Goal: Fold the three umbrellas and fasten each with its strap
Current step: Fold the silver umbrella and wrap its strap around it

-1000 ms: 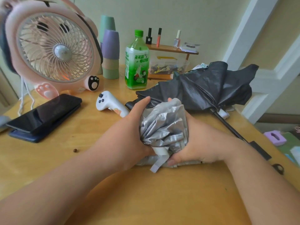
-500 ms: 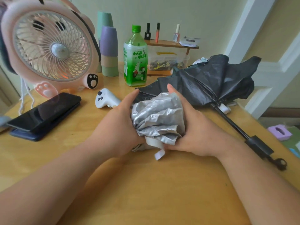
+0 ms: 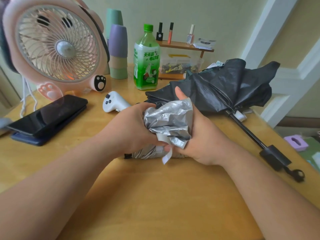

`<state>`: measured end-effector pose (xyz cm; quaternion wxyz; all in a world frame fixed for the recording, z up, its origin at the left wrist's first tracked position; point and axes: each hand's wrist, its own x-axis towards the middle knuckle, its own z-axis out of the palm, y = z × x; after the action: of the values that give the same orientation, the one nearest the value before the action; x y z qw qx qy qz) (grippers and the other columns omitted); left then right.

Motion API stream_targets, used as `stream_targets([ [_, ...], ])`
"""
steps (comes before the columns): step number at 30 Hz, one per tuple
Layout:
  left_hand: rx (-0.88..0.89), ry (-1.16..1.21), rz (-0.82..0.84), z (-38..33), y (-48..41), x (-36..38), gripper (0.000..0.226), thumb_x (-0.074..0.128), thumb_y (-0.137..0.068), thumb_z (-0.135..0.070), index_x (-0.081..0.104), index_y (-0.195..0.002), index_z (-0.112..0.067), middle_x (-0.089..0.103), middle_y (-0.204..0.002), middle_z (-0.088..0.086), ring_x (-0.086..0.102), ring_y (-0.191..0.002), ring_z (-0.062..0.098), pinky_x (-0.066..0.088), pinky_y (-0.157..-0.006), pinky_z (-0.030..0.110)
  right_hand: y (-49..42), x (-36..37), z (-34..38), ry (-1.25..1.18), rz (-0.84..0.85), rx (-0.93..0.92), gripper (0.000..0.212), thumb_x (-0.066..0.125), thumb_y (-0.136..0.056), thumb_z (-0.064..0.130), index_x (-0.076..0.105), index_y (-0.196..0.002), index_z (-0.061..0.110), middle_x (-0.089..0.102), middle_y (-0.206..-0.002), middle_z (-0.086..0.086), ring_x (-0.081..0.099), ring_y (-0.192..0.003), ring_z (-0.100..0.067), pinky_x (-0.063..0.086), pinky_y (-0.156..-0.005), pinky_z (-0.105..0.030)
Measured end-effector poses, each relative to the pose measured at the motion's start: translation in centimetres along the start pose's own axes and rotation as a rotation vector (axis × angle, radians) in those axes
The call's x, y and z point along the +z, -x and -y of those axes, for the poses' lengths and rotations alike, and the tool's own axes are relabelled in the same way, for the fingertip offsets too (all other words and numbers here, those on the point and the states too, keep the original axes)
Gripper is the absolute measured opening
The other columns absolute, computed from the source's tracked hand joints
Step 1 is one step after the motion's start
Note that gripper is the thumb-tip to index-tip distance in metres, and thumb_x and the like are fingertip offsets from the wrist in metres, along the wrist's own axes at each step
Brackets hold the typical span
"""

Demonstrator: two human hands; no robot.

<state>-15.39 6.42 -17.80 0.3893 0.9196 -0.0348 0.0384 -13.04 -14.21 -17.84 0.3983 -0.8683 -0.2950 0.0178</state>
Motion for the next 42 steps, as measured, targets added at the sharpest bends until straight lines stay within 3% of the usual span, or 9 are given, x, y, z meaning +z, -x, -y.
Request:
stream_targets([
  [5, -0.001, -0.042, 0.112, -0.4, -0.7, -0.8, 0.062, 0.096, -0.053, -0.047, 0.064, -0.106, -0.042, 0.071, -0.090, -0.025, 0.063, -0.084, -0.009, 0.046, -0.068, 0.012, 0.2, -0.3, 0.2, 0.017, 0.049, 0.006, 0.127, 0.089, -0.076, 0.037, -0.011, -0.147, 0.070, 0.066, -0.128, 0.028, 0.063, -0.115, 0.004, 0.051, -0.106, -0.034],
  [8, 0.005, -0.004, 0.130, -0.3, -0.7, -0.5, 0.065, 0.096, -0.054, -0.046, 0.063, -0.109, -0.040, 0.072, -0.095, -0.023, 0.064, -0.089, -0.006, 0.049, -0.076, 0.020, 0.4, -0.5, 0.3, 0.032, 0.068, 0.014, 0.129, 0.092, -0.075, 0.032, -0.009, -0.146, 0.071, 0.066, -0.124, 0.029, 0.064, -0.110, 0.008, 0.051, -0.100, -0.024],
  [13, -0.036, -0.007, 0.169, -0.4, 0.3, 0.1, 0.093, 0.092, -0.057, -0.052, 0.046, -0.136, -0.036, 0.065, -0.107, -0.022, 0.061, -0.100, 0.000, 0.050, -0.091, 0.029, 0.9, -1.4, 1.0, 0.008, 0.035, 0.083, 0.128, 0.092, -0.073, 0.035, -0.006, -0.149, 0.069, 0.069, -0.118, 0.028, 0.065, -0.105, 0.011, 0.049, -0.090, -0.013],
  [19, 0.041, -0.108, 0.138, -1.1, 1.9, 0.8, 0.113, 0.092, -0.061, -0.051, 0.026, -0.152, -0.042, 0.053, -0.126, -0.024, 0.055, -0.118, 0.006, 0.039, -0.092, 0.021, 0.5, -2.8, 0.3, -0.022, 0.123, 0.208, 0.129, 0.089, -0.074, 0.012, 0.001, -0.158, 0.056, 0.075, -0.091, 0.027, 0.070, -0.078, 0.003, 0.051, -0.082, -0.021],
  [23, 0.023, -0.073, 0.124, -1.1, 1.8, 0.7, 0.112, 0.093, -0.058, -0.049, 0.028, -0.150, -0.047, 0.053, -0.120, -0.026, 0.055, -0.108, 0.003, 0.039, -0.087, 0.019, 0.3, -2.6, -0.5, -0.136, 0.116, 0.218, 0.129, 0.091, -0.072, 0.007, 0.007, -0.160, 0.049, 0.072, -0.109, 0.030, 0.073, -0.097, 0.000, 0.055, -0.093, -0.027],
  [27, -0.024, 0.023, 0.103, -0.6, 1.7, 0.3, 0.102, 0.089, -0.056, -0.051, 0.035, -0.143, -0.053, 0.071, -0.104, -0.014, 0.068, -0.091, 0.006, 0.055, -0.086, 0.031, 0.3, -2.4, -1.2, -0.266, 0.104, 0.183, 0.126, 0.088, -0.074, -0.001, 0.009, -0.162, 0.045, 0.044, -0.143, 0.030, 0.066, -0.105, 0.010, 0.054, -0.101, -0.027],
  [32, -0.046, -0.032, 0.082, -0.7, 1.6, 0.5, 0.100, 0.089, -0.058, -0.054, 0.034, -0.141, -0.054, 0.069, -0.103, -0.009, 0.067, -0.092, 0.010, 0.055, -0.091, 0.037, 1.0, -4.4, -2.3, -0.458, 0.125, 0.093, 0.111, 0.078, -0.081, -0.002, 0.013, -0.161, 0.041, 0.072, -0.123, -0.016, 0.069, -0.116, -0.033, 0.055, -0.098, -0.045],
  [36, -0.029, -0.065, 0.088, -0.6, 1.5, 0.6, 0.095, 0.090, -0.063, -0.052, 0.034, -0.139, -0.053, 0.068, -0.095, -0.010, 0.065, -0.084, 0.006, 0.054, -0.080, 0.028, 1.2, -5.3, -2.9, -0.402, -0.056, 0.015, 0.096, 0.073, -0.081, -0.003, 0.028, -0.159, 0.030, 0.069, -0.119, -0.012, 0.067, -0.114, -0.029, 0.056, -0.095, -0.041],
  [42, 0.050, -0.097, 0.080, -0.3, 1.7, 0.6, 0.091, 0.089, -0.067, -0.048, 0.033, -0.137, -0.056, 0.063, -0.090, -0.023, 0.059, -0.080, -0.009, 0.042, -0.064, 0.008, 0.8, -4.2, -2.6, -0.285, -0.005, 0.010, 0.103, 0.085, -0.077, 0.008, 0.029, -0.159, 0.033, 0.067, -0.126, -0.007, 0.066, -0.118, -0.029, 0.052, -0.094, -0.067],
])
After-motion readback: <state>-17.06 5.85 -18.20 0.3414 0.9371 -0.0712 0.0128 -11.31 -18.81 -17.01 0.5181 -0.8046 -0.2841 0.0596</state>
